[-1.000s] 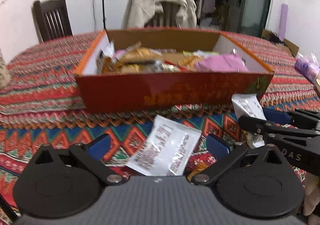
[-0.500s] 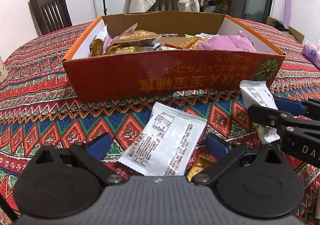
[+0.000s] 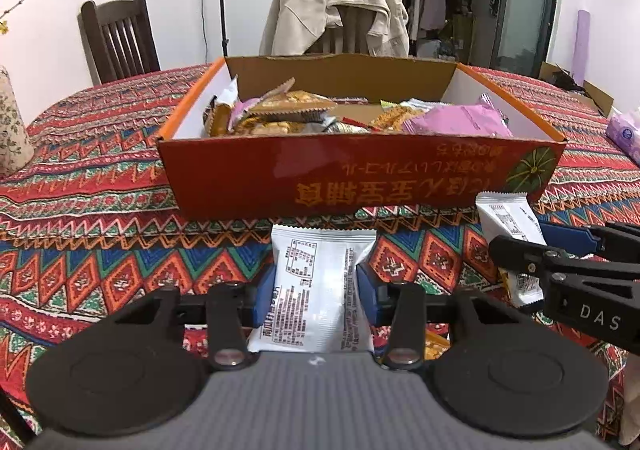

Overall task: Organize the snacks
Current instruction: 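Carry both white packets over the box and open both tools to drop them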

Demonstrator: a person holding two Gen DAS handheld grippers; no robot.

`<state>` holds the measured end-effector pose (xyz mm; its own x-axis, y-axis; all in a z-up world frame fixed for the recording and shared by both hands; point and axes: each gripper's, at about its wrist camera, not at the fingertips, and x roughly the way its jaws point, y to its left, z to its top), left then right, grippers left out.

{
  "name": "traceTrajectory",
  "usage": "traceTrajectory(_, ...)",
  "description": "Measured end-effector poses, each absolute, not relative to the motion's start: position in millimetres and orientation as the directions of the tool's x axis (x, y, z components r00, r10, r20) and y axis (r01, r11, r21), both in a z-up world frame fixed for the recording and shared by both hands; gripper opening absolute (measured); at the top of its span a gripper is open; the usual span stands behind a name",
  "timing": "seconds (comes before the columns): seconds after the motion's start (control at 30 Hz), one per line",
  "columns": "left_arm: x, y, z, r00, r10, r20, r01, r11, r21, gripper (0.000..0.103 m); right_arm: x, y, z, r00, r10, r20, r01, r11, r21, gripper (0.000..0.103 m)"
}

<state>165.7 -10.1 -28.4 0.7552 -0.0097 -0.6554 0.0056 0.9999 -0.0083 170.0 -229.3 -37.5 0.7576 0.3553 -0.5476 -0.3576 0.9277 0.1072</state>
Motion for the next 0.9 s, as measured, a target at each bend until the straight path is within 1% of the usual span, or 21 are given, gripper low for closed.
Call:
traceTrajectory(0.27,155,-10,-13,0.789,-0.014,-0.614,-0.003,1.0,-0.026,0.044,169,-229,-36,0.762,0.356,-0.541,-0.358,0.928,0.105,0.041)
traceTrajectory(0.43,146,-11,1,0.821,-0.011,-0.571,-0.006,1.0,-0.027,0.044,166,-229,-30,0.778,0.361,-0.515,-0.364,0.926,0.1,0.041)
traceTrajectory(0.67,134,-11,18,0.854,-0.024,-0.52,-0.007,0.998,-0.059,0.044,156,-232,-20,0.789,0.372,-0.489,-0.372,0.923,0.103,0.041)
traceTrajectory(0.9,126,-14,36,0.887,-0.042,-0.459,0.009,0.997,-0.074,0.044,148,-237,-2,0.817,0.373,-0.44,-0.368,0.925,0.101,0.041)
